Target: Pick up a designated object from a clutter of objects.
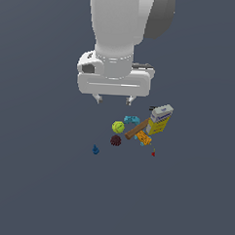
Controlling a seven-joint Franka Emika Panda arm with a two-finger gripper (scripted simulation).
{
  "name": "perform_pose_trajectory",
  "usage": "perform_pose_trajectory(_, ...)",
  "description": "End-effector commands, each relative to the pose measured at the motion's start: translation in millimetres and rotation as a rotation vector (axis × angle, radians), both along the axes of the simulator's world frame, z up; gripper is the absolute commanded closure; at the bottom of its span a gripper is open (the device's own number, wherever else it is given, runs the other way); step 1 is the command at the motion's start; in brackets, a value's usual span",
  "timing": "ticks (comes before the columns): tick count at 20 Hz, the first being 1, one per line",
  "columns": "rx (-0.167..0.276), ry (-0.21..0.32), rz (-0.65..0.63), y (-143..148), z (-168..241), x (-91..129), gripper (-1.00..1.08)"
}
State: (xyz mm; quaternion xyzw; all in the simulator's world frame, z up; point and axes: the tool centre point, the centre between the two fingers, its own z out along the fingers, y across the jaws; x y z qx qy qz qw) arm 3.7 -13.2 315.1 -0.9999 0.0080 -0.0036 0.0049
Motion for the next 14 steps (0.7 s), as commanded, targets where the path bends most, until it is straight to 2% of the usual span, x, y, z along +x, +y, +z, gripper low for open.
perform_pose_trajectory(1,0.0,0.0,0.0,0.0,0.0,0.0,-0.92)
perform_pose_trajectory(14,0.003,-0.011,-0.019,-2.4,13.9,2.2,-0.92)
